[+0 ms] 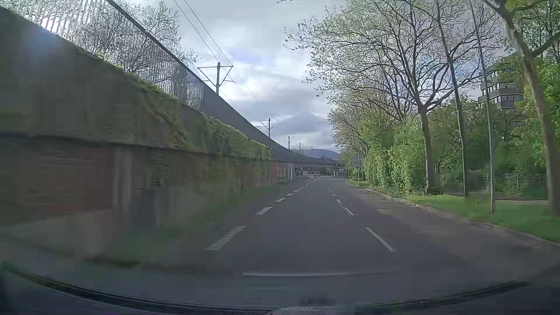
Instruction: Follow the waypoints while adhering to traffic rules and regulations
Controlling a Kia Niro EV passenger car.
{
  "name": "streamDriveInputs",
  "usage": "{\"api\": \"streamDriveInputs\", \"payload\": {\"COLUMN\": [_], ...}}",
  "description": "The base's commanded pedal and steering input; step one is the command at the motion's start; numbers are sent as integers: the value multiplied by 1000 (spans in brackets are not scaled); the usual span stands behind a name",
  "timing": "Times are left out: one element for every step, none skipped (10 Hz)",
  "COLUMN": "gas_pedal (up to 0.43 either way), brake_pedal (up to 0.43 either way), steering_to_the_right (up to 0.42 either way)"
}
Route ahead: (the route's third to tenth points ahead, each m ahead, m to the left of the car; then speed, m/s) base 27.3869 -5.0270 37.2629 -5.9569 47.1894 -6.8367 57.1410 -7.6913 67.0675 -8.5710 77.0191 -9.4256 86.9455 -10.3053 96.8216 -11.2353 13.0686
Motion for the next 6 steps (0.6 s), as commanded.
{"api": "streamDriveInputs", "payload": {"gas_pedal": [67,67,67,67,67,67], "brake_pedal": [0,0,0,0,0,0], "steering_to_the_right": [7,7,7,6,6,6]}}
